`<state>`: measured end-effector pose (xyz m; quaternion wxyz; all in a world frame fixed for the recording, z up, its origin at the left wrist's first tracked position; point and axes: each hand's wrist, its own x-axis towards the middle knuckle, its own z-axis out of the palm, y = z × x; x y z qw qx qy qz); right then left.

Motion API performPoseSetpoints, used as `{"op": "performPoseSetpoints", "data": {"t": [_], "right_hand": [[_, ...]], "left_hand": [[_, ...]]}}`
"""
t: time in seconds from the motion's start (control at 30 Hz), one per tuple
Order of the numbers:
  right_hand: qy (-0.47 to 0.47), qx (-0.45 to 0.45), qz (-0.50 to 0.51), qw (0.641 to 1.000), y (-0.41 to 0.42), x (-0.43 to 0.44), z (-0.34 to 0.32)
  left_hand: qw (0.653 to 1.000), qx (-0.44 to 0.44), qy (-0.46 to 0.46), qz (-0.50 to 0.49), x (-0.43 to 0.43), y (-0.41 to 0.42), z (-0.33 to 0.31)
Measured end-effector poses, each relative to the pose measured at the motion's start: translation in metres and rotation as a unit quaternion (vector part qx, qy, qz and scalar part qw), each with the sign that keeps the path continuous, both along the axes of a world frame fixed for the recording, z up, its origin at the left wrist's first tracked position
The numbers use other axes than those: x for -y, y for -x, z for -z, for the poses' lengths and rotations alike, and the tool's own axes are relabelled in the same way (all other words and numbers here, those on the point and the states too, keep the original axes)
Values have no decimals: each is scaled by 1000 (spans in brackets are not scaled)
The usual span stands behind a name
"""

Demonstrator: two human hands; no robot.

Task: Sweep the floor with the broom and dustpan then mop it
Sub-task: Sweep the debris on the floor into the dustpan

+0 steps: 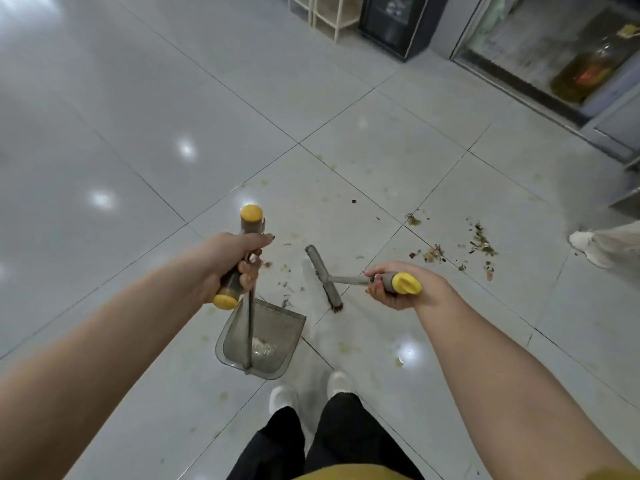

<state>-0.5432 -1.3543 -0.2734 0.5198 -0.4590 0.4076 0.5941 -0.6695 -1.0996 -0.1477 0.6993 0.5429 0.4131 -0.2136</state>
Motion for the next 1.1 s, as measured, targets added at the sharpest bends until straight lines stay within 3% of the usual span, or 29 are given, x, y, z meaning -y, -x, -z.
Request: {"op": "performPoseSetpoints", "data": {"t": [0.2,0.63,0.83,0.97,1.03,1.1], "right_hand": [[-8,-15,-66,998,16,-63,5],[-60,-70,-31,995,64,-146,56],[2,8,-166,986,55,-159,63],[26,27,-345,938,41,-168,48],[42,68,-466,881,36,-173,41],[64,108,-583,803,32,-178,37]], "left_hand": [[998,-13,-17,-65,-43,48,11],[986,-38,-35,-161,-92,110,23],[982,-49,-40,-176,-97,110,29],[981,-50,-32,-186,-98,109,34],[981,-50,-30,-187,-97,108,36],[981,-51,-26,-188,-96,107,36]]}}
